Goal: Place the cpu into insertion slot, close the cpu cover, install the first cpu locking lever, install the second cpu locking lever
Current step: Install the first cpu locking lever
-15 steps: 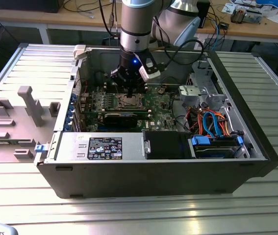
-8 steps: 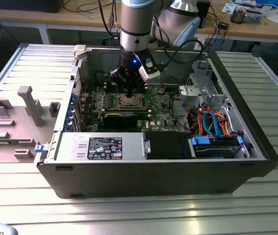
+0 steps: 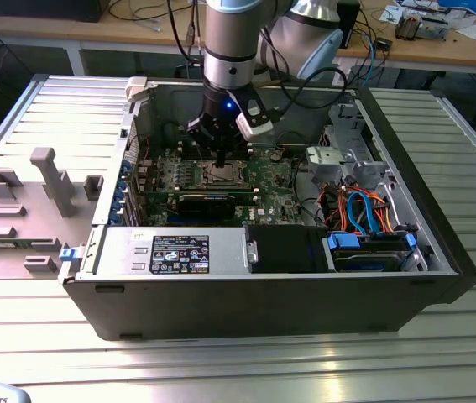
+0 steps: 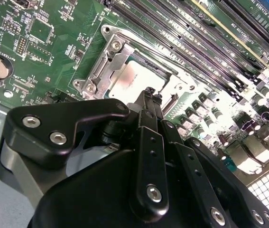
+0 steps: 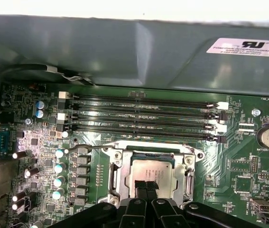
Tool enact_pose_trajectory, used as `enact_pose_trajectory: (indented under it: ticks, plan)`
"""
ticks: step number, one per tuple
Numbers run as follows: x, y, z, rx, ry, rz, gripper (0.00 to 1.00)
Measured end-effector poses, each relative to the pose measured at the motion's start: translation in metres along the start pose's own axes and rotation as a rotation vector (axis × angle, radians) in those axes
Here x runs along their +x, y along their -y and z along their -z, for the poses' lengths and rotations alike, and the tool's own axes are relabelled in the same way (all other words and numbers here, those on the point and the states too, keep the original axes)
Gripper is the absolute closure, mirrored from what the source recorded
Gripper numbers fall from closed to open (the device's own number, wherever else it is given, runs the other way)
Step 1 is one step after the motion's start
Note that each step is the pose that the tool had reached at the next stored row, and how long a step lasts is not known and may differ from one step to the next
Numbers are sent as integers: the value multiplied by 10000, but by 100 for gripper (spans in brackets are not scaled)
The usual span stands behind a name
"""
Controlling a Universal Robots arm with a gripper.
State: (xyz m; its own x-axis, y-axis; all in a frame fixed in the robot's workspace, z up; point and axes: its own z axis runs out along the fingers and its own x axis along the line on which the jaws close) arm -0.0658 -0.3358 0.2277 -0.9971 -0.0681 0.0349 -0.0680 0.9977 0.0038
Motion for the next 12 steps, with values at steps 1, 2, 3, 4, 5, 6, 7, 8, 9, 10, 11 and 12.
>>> enact_pose_trajectory:
  ticks: [1,2,3,4,5,6,7,8,9,10,11,12]
  plan:
    - [2,0,0,-1,0,1,89]
    - [5,0,0,0,0,0,89]
    - [6,0,0,0,0,1,89]
    - [8,0,0,0,0,1,89]
    - [12,-1,-1,0,0,1,89]
    - [14,-1,-1,0,0,1,89]
    - [15,-1,0,0,0,1,89]
    - [17,-1,-1,0,0,1,89]
    - [19,-1,-1,0,0,1,89]
    - [21,-1,-1,0,0,1,89]
    - [22,-1,-1,0,0,1,89]
    - [25,-2,-1,0,0,0,89]
